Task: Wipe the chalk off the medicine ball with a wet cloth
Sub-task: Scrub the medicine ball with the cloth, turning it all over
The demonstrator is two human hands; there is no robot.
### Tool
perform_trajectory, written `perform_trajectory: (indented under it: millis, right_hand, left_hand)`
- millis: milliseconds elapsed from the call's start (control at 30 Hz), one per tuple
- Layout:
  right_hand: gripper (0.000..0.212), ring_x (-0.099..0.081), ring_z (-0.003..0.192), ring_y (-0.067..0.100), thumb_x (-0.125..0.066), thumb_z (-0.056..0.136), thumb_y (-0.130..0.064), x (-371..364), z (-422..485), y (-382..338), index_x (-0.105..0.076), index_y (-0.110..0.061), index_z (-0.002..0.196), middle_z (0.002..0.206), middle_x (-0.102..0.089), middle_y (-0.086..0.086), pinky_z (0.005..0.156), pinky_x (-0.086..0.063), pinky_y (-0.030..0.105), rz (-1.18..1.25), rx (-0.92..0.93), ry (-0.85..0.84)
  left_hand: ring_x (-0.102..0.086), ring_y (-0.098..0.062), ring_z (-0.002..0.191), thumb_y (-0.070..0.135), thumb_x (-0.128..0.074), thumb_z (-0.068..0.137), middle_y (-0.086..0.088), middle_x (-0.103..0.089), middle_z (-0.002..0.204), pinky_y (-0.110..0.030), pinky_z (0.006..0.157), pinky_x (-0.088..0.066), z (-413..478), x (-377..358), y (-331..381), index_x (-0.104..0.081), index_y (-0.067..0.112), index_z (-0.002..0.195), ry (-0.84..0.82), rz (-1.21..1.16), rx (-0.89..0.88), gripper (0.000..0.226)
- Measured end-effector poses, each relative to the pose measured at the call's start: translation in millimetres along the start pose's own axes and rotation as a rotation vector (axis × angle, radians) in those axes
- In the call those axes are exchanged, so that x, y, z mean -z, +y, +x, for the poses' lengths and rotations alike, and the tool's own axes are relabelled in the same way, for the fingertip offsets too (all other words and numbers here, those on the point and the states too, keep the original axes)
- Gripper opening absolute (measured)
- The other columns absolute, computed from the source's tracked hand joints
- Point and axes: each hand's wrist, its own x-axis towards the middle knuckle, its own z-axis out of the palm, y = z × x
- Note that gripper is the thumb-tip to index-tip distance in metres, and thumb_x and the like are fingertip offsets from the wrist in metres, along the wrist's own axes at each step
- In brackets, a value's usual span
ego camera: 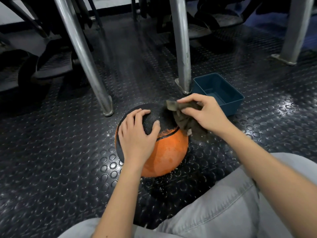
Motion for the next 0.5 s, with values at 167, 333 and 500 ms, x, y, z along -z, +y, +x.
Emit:
perform_trajectory:
  millis: [167, 333, 500]
  right_hand:
    - [0.020, -0.057, 0.104, 0.017, -0.067, 0.083, -0.007, 5, 5, 23, -0.068, -0.024, 0.094, 0.108, -0.064, -0.003, 0.095, -0.044, 0.035, -0.572, -0.232, -0.209]
    - [0.025, -0.061, 0.094, 0.003, -0.070, 0.080, -0.005, 3, 2, 3, -0.069, -0.025, 0.095, 0.095, -0.067, -0.010, 0.088, -0.046, 0.021, -0.062, -0.064, 0.086]
    - [0.022, -0.059, 0.100, 0.019, -0.064, 0.083, -0.004, -1, 4, 19, -0.063, -0.024, 0.092, 0.104, -0.061, -0.002, 0.091, -0.047, 0.040, -0.425, -0.196, -0.223]
  left_hand:
    - [-0.036, -0.012, 0.127, 0.052, -0.044, 0.083, 0.013, -0.045, 0.133, -0.032, 0.109, -0.019, 2, -2, 3, -0.054, 0.033, 0.122, -0.023, 0.010, -0.006, 0.045]
    - [-0.037, -0.011, 0.126, 0.051, -0.046, 0.082, 0.013, -0.046, 0.133, -0.031, 0.108, -0.020, -1, -1, -1, -0.054, 0.033, 0.121, -0.006, 0.010, 0.000, 0.044]
    - [-0.036, -0.011, 0.128, 0.052, -0.044, 0.083, 0.013, -0.045, 0.133, -0.033, 0.110, -0.019, 2, -1, 2, -0.053, 0.033, 0.123, -0.019, 0.013, 0.002, 0.045]
